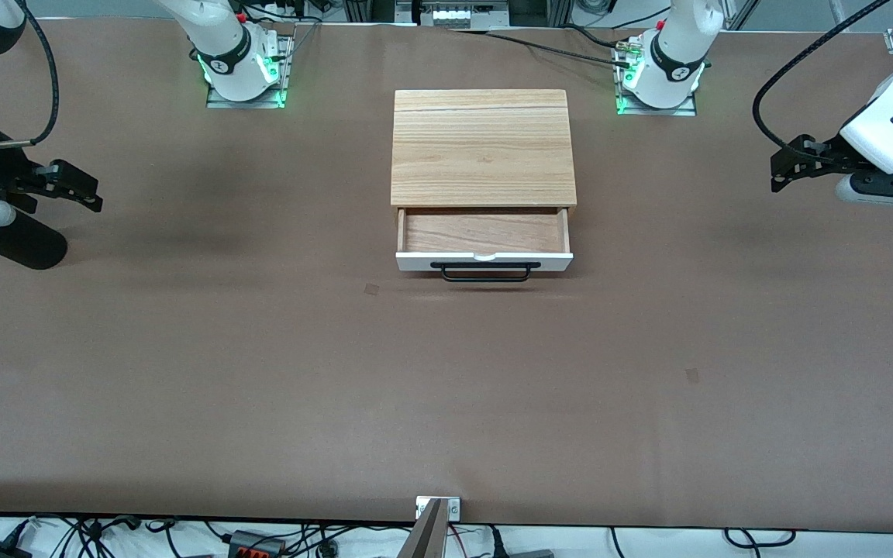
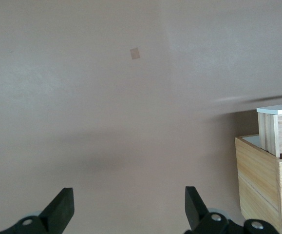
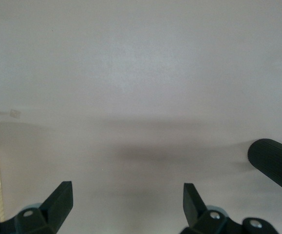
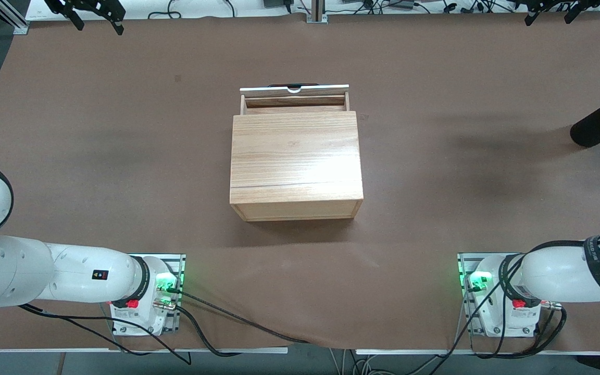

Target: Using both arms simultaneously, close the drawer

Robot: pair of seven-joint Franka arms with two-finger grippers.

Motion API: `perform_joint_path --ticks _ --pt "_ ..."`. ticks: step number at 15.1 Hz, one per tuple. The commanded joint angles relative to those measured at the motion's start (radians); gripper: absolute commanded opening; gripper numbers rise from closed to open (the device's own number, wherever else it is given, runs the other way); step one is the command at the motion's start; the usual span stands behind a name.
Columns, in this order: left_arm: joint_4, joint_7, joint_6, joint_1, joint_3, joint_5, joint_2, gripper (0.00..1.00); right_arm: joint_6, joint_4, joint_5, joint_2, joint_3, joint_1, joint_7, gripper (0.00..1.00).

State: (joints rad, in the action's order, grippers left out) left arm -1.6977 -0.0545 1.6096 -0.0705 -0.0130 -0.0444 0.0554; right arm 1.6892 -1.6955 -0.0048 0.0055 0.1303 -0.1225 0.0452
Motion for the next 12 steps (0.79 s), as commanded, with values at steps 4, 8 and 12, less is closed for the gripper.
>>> perform_joint_path --ticks 4,8,12 --pt "0.030 0.004 -0.014 0.002 -0.001 0.000 -0.017 1.00 -0.017 0.011 -0.008 -0.004 -0.012 0.012 0.012 1.00" --pt "0.032 0.001 -0.026 0.001 0.001 0.000 -0.017 1.00 -0.005 0.011 0.002 0.014 -0.014 0.010 0.010 1.00" --pt "0.039 -0.005 -0.091 0.000 0.001 0.023 -0.032 1.00 0.024 0.013 0.015 0.027 -0.015 0.004 0.007 1.00"
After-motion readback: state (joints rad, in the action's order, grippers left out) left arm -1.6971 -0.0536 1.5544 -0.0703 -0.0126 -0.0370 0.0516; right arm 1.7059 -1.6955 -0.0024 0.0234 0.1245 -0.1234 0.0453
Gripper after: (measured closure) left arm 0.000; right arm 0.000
